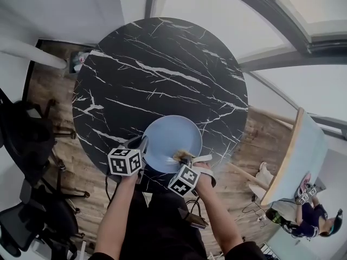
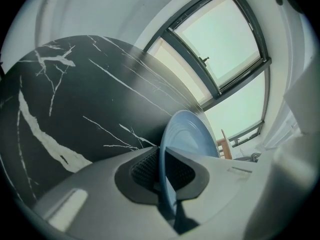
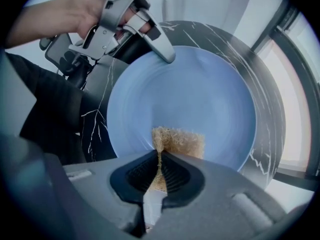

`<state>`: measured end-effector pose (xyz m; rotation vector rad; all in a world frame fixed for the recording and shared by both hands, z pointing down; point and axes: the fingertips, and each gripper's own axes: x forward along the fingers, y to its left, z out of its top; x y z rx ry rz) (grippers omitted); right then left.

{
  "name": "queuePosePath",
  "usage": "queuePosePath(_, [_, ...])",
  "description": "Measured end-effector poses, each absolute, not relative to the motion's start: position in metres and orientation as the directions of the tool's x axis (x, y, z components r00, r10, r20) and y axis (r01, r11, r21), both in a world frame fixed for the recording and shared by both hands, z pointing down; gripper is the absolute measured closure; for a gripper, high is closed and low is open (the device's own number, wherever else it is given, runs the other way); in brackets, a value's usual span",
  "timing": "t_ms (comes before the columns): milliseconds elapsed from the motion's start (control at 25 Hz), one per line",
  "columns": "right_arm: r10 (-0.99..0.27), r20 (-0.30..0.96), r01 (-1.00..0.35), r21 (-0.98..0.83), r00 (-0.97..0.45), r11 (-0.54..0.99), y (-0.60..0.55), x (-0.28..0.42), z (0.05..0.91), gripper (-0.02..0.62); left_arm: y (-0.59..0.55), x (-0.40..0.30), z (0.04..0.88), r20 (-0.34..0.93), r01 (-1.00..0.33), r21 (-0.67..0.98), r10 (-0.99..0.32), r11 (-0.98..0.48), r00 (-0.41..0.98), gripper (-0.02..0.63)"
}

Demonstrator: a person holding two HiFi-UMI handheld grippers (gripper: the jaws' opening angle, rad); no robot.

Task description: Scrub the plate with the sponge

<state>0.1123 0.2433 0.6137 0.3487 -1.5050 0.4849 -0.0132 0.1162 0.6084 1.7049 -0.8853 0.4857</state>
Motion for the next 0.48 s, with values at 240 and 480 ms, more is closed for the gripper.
queuePosePath(240, [0.166,0.982,-0.506,-0.187,-0.087,0.842,0.26,0.091,0.613,0.572,0.118,-0.014,0.609,0.704,-0.762,0.638,-0.314,-0.114,0.637,0.584])
queuePosePath(480, [0.202,0.967,-0.492,-0.254,-0.157,0.833,0.265,0.068,0.612,0.572,0.118,-0.014,0.609,0.703,-0.76,0.64,-0.314,-0.113,0.639,0.584])
